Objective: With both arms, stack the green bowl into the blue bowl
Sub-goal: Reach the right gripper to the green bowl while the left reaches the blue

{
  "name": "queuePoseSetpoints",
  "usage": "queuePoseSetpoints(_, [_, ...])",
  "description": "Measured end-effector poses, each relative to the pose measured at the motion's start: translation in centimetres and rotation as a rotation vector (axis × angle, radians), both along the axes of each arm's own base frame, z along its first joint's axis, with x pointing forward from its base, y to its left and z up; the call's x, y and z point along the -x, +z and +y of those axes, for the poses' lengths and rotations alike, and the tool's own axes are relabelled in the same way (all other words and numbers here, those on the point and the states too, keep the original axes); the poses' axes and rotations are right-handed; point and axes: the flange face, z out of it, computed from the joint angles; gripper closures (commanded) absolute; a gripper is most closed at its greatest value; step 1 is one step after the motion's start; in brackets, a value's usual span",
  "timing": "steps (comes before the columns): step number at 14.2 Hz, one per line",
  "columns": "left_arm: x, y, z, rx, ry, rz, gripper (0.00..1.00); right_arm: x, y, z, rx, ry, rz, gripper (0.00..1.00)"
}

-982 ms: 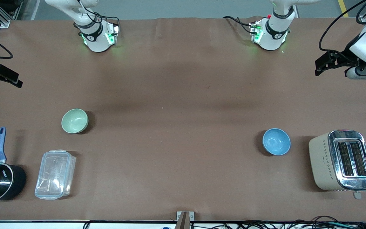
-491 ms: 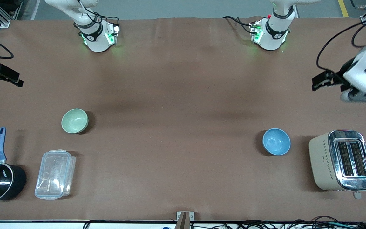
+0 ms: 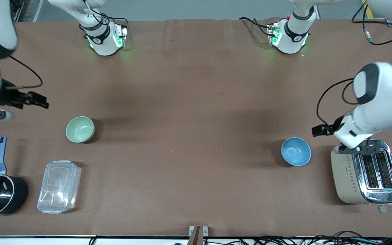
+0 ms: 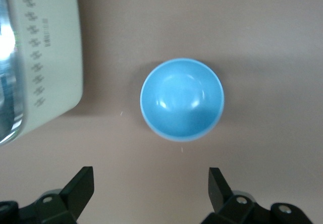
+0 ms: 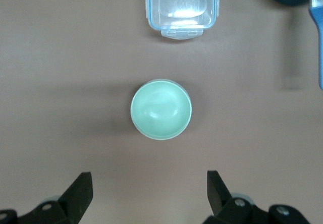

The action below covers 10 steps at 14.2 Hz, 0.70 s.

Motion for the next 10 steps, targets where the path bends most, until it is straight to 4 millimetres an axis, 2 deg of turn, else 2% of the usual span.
queuePoseSetpoints(3, [0.2, -7.2, 0.2, 0.0, -0.001, -0.059, 0.01, 2.5, -8.9, -0.6, 0.008, 0.009, -0.065, 0.0])
queuePoseSetpoints(5, [0.2, -11.2, 1.1, -0.008, 0.0, -0.073, 0.14, 4.4, -13.2, -0.7, 0.018, 0.023, -0.124, 0.0])
queuePoseSetpoints(6, [0.1, -13.0, 1.8, -0.006, 0.008, -0.077, 0.23, 5.3, -15.2, -0.7, 0.022, 0.03, -0.142, 0.0])
queuePoseSetpoints(7, [0.0, -14.6, 2.4, -0.004, 0.017, -0.081, 0.37, 5.9, -17.1, -0.8, 0.027, 0.037, -0.156, 0.0])
queuePoseSetpoints(9, [0.1, -17.2, 3.2, 0.001, 0.03, -0.072, 0.77, 6.6, -20.6, -1.2, 0.037, 0.061, -0.162, 0.0])
queuePoseSetpoints(10, [0.1, -17.9, 3.1, 0.002, 0.03, -0.067, 0.89, 6.7, -22.2, -1.7, 0.044, 0.073, -0.163, 0.0])
